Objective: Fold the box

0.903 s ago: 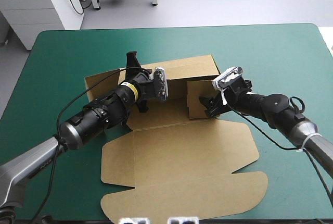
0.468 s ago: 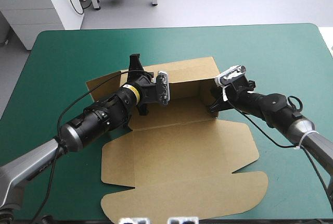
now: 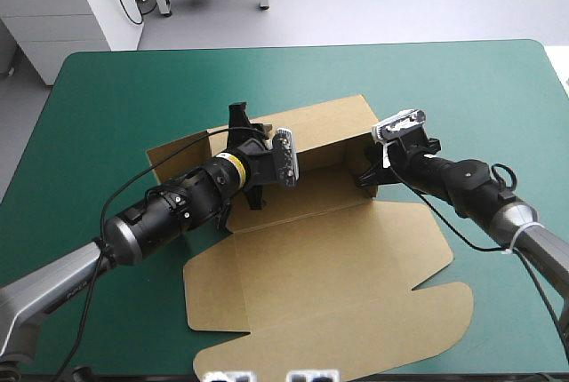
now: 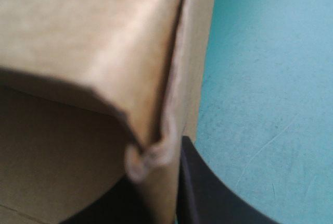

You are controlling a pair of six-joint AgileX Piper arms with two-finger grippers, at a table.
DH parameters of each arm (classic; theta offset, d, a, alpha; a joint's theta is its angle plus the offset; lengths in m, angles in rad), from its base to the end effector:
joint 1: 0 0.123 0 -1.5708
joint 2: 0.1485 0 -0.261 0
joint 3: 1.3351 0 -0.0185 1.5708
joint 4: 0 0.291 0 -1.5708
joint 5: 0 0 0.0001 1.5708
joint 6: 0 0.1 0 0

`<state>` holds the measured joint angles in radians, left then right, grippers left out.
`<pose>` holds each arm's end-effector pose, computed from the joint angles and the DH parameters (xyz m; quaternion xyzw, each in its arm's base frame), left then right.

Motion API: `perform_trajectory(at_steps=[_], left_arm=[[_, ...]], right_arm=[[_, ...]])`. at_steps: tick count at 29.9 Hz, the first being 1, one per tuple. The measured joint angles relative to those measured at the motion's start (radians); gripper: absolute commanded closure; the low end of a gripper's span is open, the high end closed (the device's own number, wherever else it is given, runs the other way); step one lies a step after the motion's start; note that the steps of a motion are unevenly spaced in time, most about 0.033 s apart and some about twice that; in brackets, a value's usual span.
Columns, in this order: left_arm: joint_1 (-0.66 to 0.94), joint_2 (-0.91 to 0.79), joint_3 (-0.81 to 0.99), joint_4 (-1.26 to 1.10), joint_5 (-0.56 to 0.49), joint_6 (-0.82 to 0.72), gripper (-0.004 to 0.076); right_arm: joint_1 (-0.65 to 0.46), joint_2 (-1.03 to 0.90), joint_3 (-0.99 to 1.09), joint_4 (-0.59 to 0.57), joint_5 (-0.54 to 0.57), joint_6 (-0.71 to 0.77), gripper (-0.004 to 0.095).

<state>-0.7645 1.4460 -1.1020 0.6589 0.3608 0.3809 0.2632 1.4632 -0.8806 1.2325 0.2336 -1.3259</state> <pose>0.2861 -0.2444 0.2771 0.6376 0.5893 0.1532 0.4719 0.3394 0.1142 0.2087 -0.2102 0.8490 0.1344 0.4657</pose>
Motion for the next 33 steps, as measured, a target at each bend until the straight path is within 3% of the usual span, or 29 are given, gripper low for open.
perform_trajectory(at_steps=[2,8,12,14,18,27,33], left_arm=[[-0.021,-0.020,0.004,-0.009,0.000,0.000,0.0054],[-0.123,-0.124,0.004,-0.009,0.034,-0.001,0.0055],[-0.212,-0.197,0.004,-0.011,0.090,-0.006,0.0110],[-0.248,-0.232,0.004,-0.014,0.110,-0.007,0.0227],[-0.286,-0.281,0.004,-0.021,0.147,-0.009,0.0725],[-0.269,-0.287,-0.067,-0.087,0.303,-0.033,0.0704],[-0.076,-0.286,-0.228,-0.243,0.380,-0.034,0.0704]], right_arm=[[0.000,0.000,0.000,0.000,0.001,0.000,0.0922],[0.000,0.000,0.000,0.000,0.024,0.023,0.0922],[0.001,0.000,0.000,0.000,0.026,0.023,0.0922],[0.001,0.000,0.000,0.000,0.025,0.023,0.0922],[0.001,0.000,0.000,0.000,0.025,0.024,0.0922],[0.001,0.000,0.000,0.000,0.024,0.023,0.0922],[0.001,0.000,0.000,-0.002,0.022,0.023,0.0922]])
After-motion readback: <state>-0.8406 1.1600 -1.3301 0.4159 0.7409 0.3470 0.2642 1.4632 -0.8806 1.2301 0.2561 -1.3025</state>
